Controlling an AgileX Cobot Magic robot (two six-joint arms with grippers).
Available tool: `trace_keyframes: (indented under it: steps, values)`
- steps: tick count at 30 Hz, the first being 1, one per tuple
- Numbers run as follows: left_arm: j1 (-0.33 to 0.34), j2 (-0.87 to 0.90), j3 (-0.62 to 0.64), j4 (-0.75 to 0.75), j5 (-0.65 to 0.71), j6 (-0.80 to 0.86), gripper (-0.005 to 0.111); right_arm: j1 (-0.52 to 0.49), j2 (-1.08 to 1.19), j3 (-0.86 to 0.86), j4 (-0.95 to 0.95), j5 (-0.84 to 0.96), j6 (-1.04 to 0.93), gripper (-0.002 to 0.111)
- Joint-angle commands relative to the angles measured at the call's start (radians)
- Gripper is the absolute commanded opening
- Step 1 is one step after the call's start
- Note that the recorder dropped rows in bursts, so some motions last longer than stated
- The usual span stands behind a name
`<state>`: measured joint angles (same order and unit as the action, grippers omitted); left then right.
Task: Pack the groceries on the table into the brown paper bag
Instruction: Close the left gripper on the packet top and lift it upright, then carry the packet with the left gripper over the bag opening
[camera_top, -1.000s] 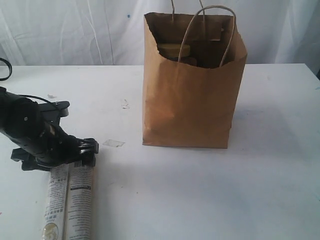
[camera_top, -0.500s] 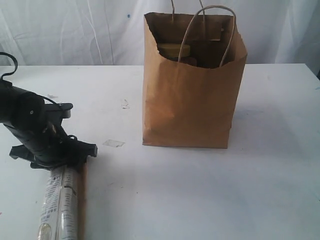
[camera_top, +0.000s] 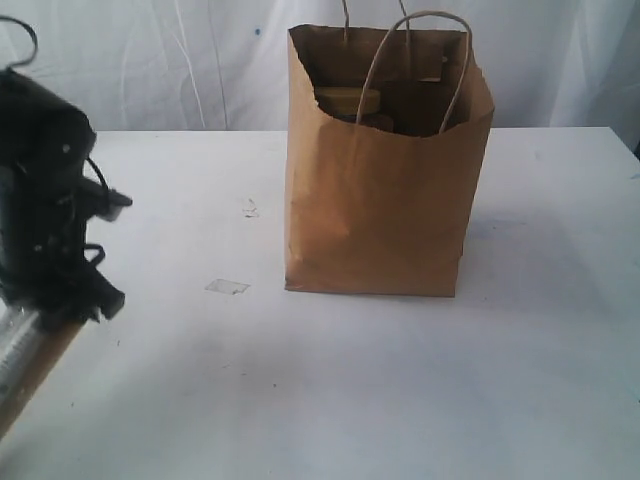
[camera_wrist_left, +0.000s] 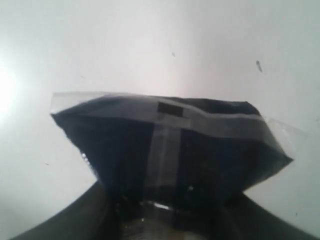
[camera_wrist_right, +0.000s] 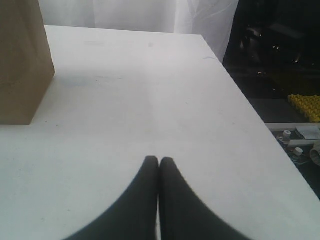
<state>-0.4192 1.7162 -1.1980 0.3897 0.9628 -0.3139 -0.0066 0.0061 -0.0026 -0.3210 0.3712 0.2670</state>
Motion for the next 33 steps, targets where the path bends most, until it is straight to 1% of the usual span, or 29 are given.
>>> trace_keyframes:
  steps: [1,5,10,12,16,19,22,25,28,31,33]
  values:
    - [-0.001,-0.135,-0.128,-0.013,0.054,0.067,0.000,-0.001,-0.006,0.003,-0.005,-0.002,-0.002,0.000]
    - [-0.001,-0.205,-0.215,-0.012,0.059,0.094,0.000,-0.001,-0.006,0.003,-0.005,-0.002,-0.002,0.000]
    - [-0.001,-0.263,-0.257,-0.017,0.058,0.103,0.000,-0.001,-0.006,0.003,-0.005,-0.002,-0.002,0.000]
    - [-0.001,-0.284,-0.257,-0.050,0.051,0.143,0.000,-0.001,-0.006,0.003,-0.005,-0.002,-0.002,0.000]
    - [-0.001,-0.331,-0.257,-0.164,0.039,0.210,0.000,-0.001,-0.006,0.003,-0.005,-0.002,-0.002,0.000]
    - [-0.001,-0.374,-0.257,-0.230,-0.013,0.224,0.000,-0.001,-0.006,0.003,-0.005,-0.002,-0.002,0.000]
    - [-0.001,-0.422,-0.258,-0.244,-0.121,0.222,0.000,-0.001,-0.006,0.003,-0.005,-0.002,-0.002,0.000]
    - [-0.001,-0.473,-0.258,-0.250,-0.256,0.216,0.000,-0.001,-0.006,0.003,-0.005,-0.002,-0.002,0.000]
    - [-0.001,-0.519,-0.258,-0.288,-0.409,0.216,0.000,-0.001,-0.006,0.003,-0.005,-0.002,-0.002,0.000]
    - [-0.001,-0.553,-0.258,-0.376,-0.604,0.216,0.000,-0.001,-0.006,0.003,-0.005,-0.002,-0.002,0.000]
    - [-0.001,-0.563,-0.258,-0.473,-0.755,0.216,0.000,-0.001,-0.006,0.003,-0.005,-0.002,-0.002,0.000]
